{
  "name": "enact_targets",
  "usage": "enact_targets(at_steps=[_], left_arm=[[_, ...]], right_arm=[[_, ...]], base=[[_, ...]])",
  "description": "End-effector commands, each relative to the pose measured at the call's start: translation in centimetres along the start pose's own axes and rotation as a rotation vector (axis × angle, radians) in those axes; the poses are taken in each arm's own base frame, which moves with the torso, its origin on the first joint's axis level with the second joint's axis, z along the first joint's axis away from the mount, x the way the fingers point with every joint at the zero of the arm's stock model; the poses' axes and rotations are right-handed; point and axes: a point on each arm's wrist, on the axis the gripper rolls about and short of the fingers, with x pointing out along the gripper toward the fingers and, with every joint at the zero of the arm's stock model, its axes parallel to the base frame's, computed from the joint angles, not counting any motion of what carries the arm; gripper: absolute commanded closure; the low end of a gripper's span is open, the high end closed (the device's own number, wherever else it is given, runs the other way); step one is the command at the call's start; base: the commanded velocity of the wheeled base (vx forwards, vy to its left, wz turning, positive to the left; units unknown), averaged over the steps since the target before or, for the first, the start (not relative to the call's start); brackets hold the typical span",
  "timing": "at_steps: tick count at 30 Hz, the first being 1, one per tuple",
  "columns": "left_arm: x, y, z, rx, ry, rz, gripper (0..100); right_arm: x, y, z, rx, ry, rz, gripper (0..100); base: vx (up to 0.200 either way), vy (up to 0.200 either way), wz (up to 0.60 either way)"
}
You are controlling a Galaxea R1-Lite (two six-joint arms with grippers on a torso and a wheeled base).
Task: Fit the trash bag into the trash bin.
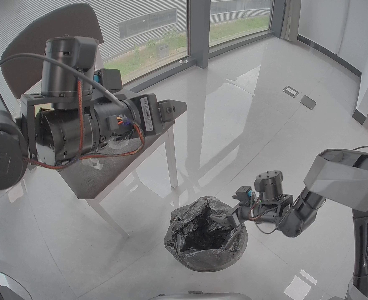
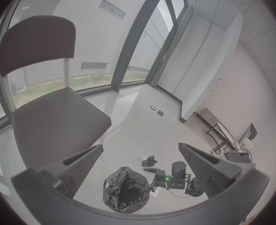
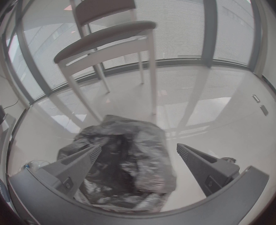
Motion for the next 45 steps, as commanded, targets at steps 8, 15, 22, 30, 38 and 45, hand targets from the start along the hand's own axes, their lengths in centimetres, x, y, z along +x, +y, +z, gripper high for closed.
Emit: enact_targets(at_steps=[8, 15, 22, 30, 38, 45], left_arm=[[0.2, 0.3, -0.5, 0.0, 0.001, 0.012, 0], [0.5, 0.7, -1.1, 0.0, 0.016, 0.029, 0], [0.8, 1.8, -1.7, -0.007, 0.014, 0.055, 0], [0.9, 3.0, -2.0, -0.014, 0.023, 0.094, 0], [0.3, 3.9, -2.1, -0.02, 0.028, 0.124, 0], [-0.7, 4.5, -2.9, -0.02, 0.045, 0.14, 0]], right_arm=[[-1.8, -10.9, -0.1, 0.14, -0.023, -0.312, 0], [0.3, -14.3, -1.5, 0.175, 0.086, -0.475, 0], [3.8, -14.7, -4.4, 0.182, 0.142, -0.493, 0], [7.5, -16.4, -6.0, 0.211, 0.135, -0.514, 0], [10.0, -18.4, -7.0, 0.233, 0.211, -0.557, 0], [9.9, -19.1, -7.4, 0.253, 0.277, -0.573, 0]], base=[[0.0, 0.0, 0.0], [0.0, 0.0, 0.0], [0.0, 0.0, 0.0], [0.0, 0.0, 0.0], [0.0, 0.0, 0.0], [0.0, 0.0, 0.0]])
